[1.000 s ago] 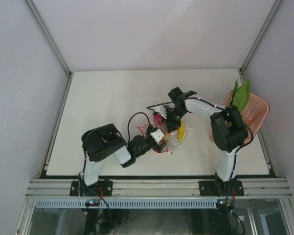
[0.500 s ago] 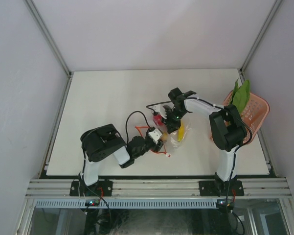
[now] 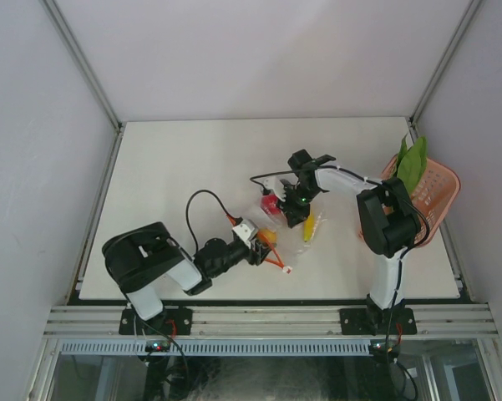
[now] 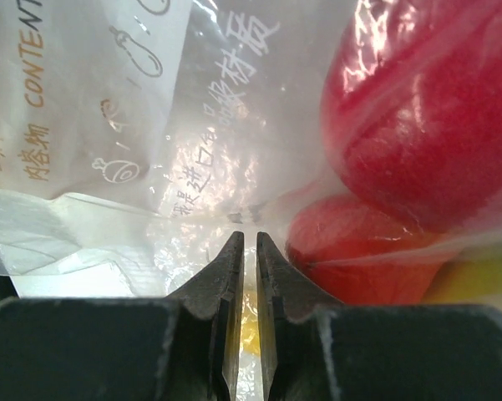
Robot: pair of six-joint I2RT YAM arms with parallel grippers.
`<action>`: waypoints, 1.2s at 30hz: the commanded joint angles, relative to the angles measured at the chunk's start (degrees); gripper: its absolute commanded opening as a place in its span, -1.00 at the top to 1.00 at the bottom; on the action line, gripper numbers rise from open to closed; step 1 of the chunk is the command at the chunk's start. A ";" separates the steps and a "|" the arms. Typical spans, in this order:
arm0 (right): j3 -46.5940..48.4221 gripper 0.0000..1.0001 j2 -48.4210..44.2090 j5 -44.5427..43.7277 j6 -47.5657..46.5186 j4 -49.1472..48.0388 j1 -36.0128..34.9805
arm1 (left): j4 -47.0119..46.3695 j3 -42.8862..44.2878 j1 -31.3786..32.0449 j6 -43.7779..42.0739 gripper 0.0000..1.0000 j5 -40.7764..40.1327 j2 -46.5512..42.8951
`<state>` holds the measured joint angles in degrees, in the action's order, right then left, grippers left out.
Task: Open the zip-top bag and remove the fake food
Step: Pick up the fake fruit from the zipper food storage bag.
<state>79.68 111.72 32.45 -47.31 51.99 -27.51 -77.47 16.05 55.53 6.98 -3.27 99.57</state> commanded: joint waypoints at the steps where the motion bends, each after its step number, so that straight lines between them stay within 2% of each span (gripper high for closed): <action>1: 1.97 0.81 0.47 -0.20 0.99 -1.39 0.52 | -2.22 -3.76 -0.16 6.68 0.72 1.52 -4.80; 6: 1.97 0.81 0.60 -0.27 0.99 -1.53 0.67 | -0.83 -7.09 -0.16 12.30 0.76 3.22 -10.38; 10: 1.97 0.80 0.31 0.15 0.99 -1.44 0.77 | 3.87 -8.18 -0.16 16.83 0.79 6.85 -15.40; 20: 1.92 0.79 -1.05 1.17 0.99 -1.07 0.93 | 35.70 -4.76 -0.83 26.04 0.82 13.70 -32.31; 24: 1.98 0.78 -2.02 2.81 0.99 -0.77 0.97 | 43.23 -4.19 -1.44 28.75 0.83 14.81 -40.28; 31: 1.81 0.75 -4.75 5.09 0.99 -0.18 1.09 | 47.89 -4.20 -3.15 33.40 0.83 15.52 -51.43; 36: 1.39 0.73 -7.61 7.87 0.37 0.14 1.64 | 45.98 -3.82 -7.80 40.65 0.84 22.04 -53.84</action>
<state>79.68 109.58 36.32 -46.89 52.10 -26.55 -30.26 8.88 50.74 40.58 12.82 47.00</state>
